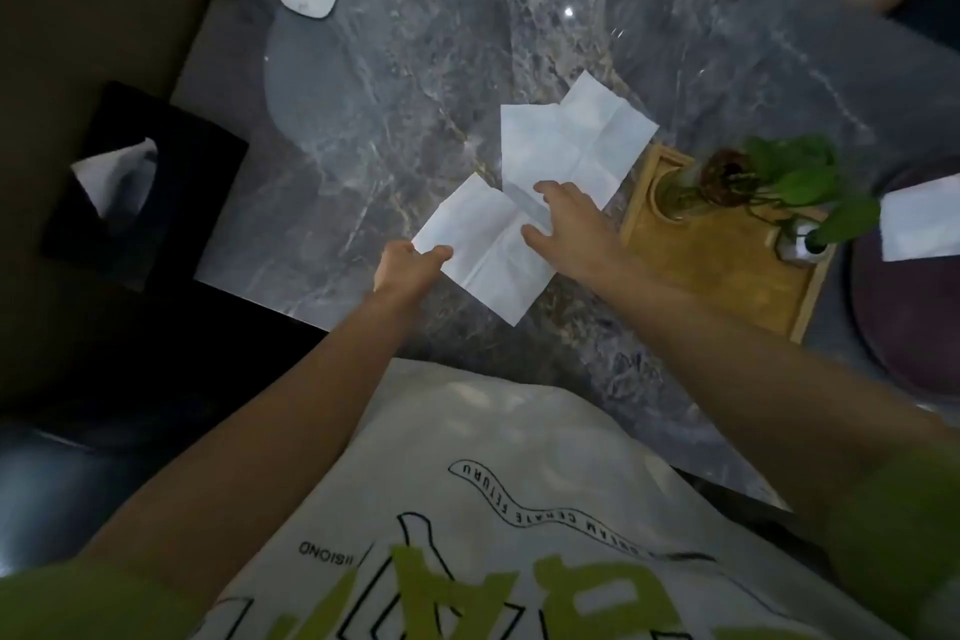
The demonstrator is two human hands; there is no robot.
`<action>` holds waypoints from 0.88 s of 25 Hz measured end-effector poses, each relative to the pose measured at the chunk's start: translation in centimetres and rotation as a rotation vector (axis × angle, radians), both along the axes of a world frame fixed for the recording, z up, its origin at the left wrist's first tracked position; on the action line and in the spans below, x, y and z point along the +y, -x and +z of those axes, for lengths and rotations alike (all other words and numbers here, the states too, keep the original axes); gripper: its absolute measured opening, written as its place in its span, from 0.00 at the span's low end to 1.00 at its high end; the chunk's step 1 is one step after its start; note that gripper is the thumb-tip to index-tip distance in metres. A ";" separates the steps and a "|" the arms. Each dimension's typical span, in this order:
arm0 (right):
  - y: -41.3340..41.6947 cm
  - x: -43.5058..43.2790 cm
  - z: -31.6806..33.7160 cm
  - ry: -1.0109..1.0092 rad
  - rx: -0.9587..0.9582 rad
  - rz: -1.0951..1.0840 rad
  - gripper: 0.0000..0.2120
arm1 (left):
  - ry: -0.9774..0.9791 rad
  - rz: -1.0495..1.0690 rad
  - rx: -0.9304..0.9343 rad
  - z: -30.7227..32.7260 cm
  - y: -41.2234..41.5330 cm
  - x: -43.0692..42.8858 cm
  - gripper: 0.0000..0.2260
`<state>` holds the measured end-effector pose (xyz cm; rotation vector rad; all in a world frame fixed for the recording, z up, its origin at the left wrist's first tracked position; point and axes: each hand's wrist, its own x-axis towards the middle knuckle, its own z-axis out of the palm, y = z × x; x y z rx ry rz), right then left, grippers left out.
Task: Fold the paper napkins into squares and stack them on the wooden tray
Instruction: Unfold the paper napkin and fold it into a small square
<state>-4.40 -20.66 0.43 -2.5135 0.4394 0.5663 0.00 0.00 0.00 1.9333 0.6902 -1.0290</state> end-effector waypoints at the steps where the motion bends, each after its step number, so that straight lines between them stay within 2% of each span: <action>1: -0.5 0.1 -0.3 -0.007 0.024 0.006 0.25 | 0.038 0.053 0.029 -0.1 0.0 -0.1 0.17; 3: -1.5 0.2 -0.7 -0.018 0.083 0.023 0.24 | 0.081 0.174 0.123 -0.7 0.1 -0.2 0.14; 7: -2.8 0.4 -1.4 -0.028 0.170 0.063 0.24 | 0.134 0.281 0.194 -1.6 0.3 -0.2 0.17; 10: -3.3 0.6 -1.6 -0.026 0.203 0.046 0.21 | 0.116 0.304 0.176 -2.0 0.2 -0.3 0.08; 16: -3.5 0.7 -2.1 -0.067 0.216 -0.063 0.16 | 0.088 0.328 0.130 -2.9 0.1 -0.8 0.11; 20: -3.4 0.9 -2.4 -0.154 0.233 -0.179 0.11 | 0.108 0.368 0.111 -3.3 0.3 -1.0 0.09; 22: -3.4 0.9 -2.6 -0.176 0.215 -0.194 0.08 | 0.110 0.371 0.109 -3.4 0.4 -1.1 0.13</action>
